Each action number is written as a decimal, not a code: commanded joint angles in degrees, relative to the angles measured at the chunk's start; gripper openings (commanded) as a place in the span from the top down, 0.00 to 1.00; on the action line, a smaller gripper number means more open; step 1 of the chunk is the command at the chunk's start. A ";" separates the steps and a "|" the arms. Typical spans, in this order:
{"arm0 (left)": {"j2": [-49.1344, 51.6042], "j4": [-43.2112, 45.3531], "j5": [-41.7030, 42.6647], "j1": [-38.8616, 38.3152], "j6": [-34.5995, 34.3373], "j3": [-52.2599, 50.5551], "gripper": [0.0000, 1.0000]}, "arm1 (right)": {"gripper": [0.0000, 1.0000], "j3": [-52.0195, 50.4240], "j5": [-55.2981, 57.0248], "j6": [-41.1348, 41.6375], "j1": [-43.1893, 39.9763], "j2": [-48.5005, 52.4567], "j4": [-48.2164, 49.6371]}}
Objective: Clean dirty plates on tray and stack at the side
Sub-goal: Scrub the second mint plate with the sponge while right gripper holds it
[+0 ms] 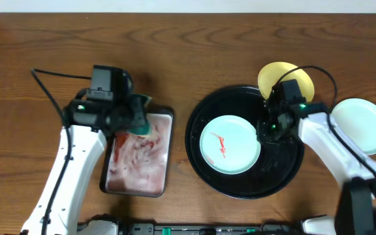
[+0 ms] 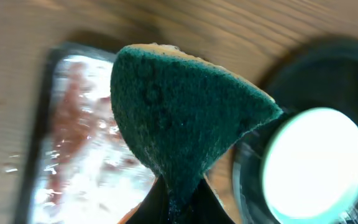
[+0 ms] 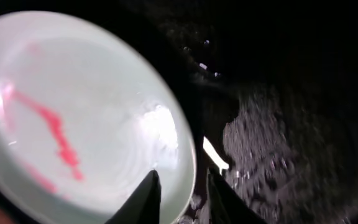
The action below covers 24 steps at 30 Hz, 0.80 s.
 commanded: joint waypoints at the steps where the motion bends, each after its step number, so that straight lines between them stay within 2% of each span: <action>1: 0.44 0.20 4.37 -5.11 -0.48 0.98 0.93 | 0.80 -0.33 -2.51 -1.11 -1.18 4.52 1.75; 5: 2.29 2.47 4.39 -11.32 -4.63 0.48 0.93 | 0.86 -0.33 -3.67 -2.40 -1.27 8.22 4.87; 9: 6.10 7.56 4.39 -18.14 -9.73 0.35 0.93 | 0.99 -0.33 -5.35 -3.19 -1.27 10.51 7.78; 13: 12.28 13.18 4.61 -23.87 -16.28 0.35 0.92 | 0.99 -0.35 -2.14 -2.99 -1.27 11.89 8.46; 18: 19.91 21.62 11.54 -27.47 -18.95 0.35 0.93 | 0.99 -0.42 2.56 -2.99 -1.27 13.86 8.72; 21: 25.11 26.10 12.61 -28.87 -22.99 0.35 0.93 | 0.99 -0.44 3.56 -3.02 -1.20 14.32 9.14; 24: 30.03 30.16 15.56 -30.18 -24.04 0.35 0.93 | 0.99 -0.44 3.56 -3.04 -1.11 14.27 9.16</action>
